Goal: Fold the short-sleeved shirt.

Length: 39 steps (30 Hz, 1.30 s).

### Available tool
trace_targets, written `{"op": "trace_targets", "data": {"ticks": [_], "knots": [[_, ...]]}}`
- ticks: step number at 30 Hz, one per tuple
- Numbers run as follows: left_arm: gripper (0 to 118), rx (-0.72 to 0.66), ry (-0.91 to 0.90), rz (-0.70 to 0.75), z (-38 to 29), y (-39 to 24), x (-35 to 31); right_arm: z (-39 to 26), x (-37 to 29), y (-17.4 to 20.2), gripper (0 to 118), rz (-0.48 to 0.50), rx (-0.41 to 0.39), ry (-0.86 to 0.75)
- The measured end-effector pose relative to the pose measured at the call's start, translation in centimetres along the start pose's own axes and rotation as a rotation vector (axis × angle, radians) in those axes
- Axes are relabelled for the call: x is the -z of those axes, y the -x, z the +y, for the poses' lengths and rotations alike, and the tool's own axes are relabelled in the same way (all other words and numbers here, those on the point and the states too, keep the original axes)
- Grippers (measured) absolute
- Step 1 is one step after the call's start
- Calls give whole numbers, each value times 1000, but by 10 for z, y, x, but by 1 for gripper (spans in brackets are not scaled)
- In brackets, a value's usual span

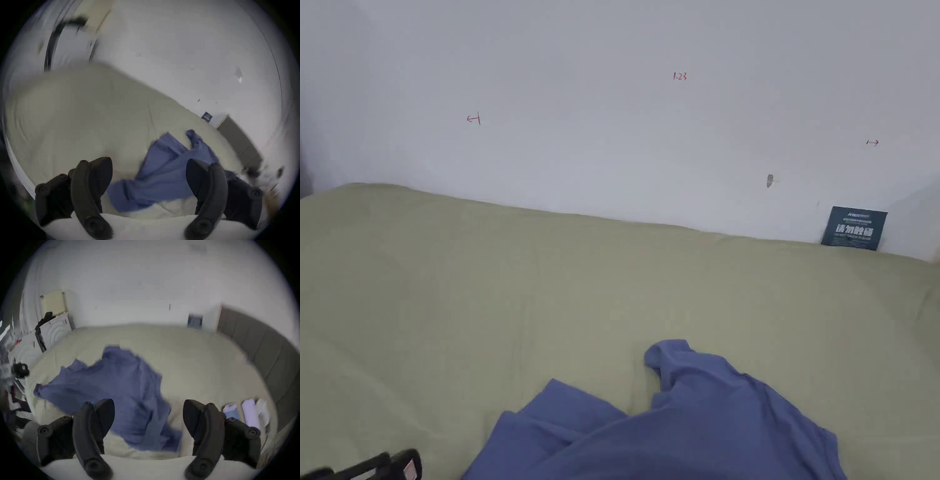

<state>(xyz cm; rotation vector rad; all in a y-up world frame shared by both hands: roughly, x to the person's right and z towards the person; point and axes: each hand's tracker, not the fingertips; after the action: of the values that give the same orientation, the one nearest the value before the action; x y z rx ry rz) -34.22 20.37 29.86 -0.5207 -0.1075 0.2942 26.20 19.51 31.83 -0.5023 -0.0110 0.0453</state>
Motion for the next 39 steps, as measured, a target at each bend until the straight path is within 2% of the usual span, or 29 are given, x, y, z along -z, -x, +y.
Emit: {"op": "trace_targets", "data": {"ticks": [2,3,4,6,7,9,11,13,18,19,20,22,23,24,26,30,31,33,35,38,39], "knots": [[96,199,-106,124,0,-34,-11,4,-20,15,89,-31,11,-141],[91,255,-144,150,-2,-46,-14,5,-27,21,83,-34,22,-165],[79,302,-193,162,-6,-56,-19,5,-35,29,68,-46,34,-193],[17,328,-271,107,-12,-69,-30,1,-48,41,5,-71,34,-236],[3,340,-299,97,-17,-68,-32,-1,-52,48,0,-101,23,-248],[3,345,-348,120,-23,-73,-37,-8,-62,58,0,-147,-5,-293],[0,314,-397,90,-30,-73,-49,-16,-73,60,0,-107,31,-322],[0,304,-440,93,-37,-69,-57,-22,-81,68,0,-127,45,-366],[0,312,-386,59,-28,-50,-58,-21,-85,72,0,-131,28,-386],[5,311,-342,40,-24,-50,-55,-18,-84,72,0,-123,27,-378],[29,309,-270,12,-21,-41,-46,-16,-83,73,0,-115,25,-377],[83,272,-125,24,-18,-26,-25,-12,-80,73,0,-102,15,-371],[100,242,-39,18,-16,-22,-14,-10,-79,74,0,-97,6,-363],[100,210,49,-42,-16,-12,-2,-8,-78,75,0,-95,-3,-357],[100,105,217,-31,-19,5,26,-6,-75,75,0,-80,-16,-346],[95,10,425,60,-36,23,70,-6,-68,75,0,-70,-22,-320],[82,-3,483,76,-38,27,83,-5,-66,74,0,-66,-19,-311],[2,-9,479,60,-47,26,89,0,-57,71,0,-49,-19,-292],[2,4,488,76,-53,28,96,12,-42,70,0,-26,-48,-259],[2,-6,476,89,-58,23,99,46,-4,64,0,51,-123,-201],[2,-2,466,88,-55,25,99,65,16,61,0,107,-149,-174]]}}
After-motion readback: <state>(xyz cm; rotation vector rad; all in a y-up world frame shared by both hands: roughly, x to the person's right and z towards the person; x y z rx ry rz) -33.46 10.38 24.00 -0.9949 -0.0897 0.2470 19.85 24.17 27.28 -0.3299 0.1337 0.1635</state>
